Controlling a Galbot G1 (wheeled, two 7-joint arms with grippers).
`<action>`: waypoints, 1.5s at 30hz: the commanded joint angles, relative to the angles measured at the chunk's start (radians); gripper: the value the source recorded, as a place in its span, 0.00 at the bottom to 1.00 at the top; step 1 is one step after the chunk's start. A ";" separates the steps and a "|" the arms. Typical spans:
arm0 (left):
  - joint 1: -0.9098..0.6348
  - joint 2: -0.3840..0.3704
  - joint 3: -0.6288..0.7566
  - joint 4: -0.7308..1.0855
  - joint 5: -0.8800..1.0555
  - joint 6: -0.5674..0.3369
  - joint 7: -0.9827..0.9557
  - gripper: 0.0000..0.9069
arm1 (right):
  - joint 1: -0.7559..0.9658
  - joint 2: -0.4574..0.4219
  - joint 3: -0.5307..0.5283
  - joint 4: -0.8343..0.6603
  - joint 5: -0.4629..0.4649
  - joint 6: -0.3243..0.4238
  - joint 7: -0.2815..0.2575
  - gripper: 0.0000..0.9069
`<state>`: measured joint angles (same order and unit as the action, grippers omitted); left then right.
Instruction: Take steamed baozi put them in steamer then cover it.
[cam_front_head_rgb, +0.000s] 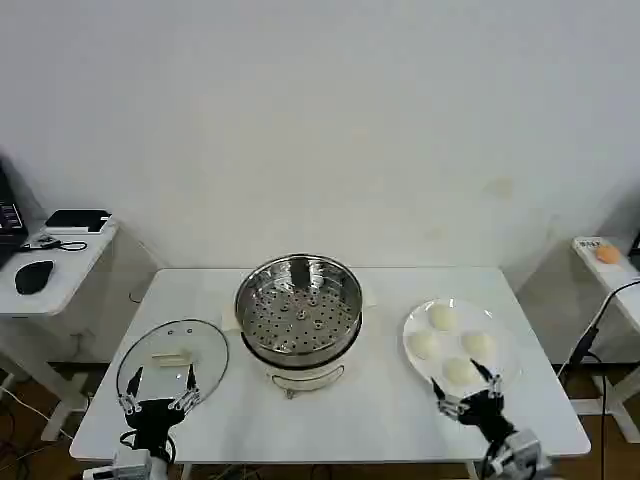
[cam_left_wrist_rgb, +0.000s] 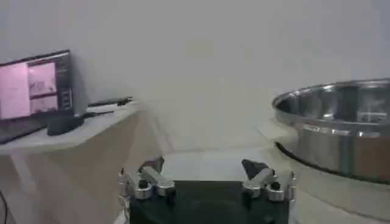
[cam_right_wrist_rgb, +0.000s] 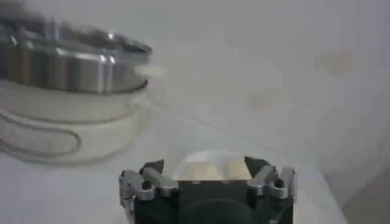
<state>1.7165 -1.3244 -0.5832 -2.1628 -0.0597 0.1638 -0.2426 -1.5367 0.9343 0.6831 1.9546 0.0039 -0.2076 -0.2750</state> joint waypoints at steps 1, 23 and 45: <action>-0.002 0.001 -0.018 -0.026 0.066 0.049 0.078 1.00 | 0.270 -0.328 0.014 -0.197 -0.223 -0.076 -0.315 1.00; -0.012 -0.018 -0.039 -0.047 0.148 0.033 0.132 1.00 | 1.455 -0.260 -1.174 -0.854 -0.275 0.244 -0.717 1.00; -0.023 -0.024 -0.066 -0.050 0.146 0.030 0.141 1.00 | 1.499 -0.079 -1.330 -1.039 -0.266 0.218 -0.710 1.00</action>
<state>1.6954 -1.3492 -0.6509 -2.2123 0.0835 0.1925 -0.1032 -0.0992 0.8016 -0.5620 0.9935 -0.2603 0.0053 -0.9760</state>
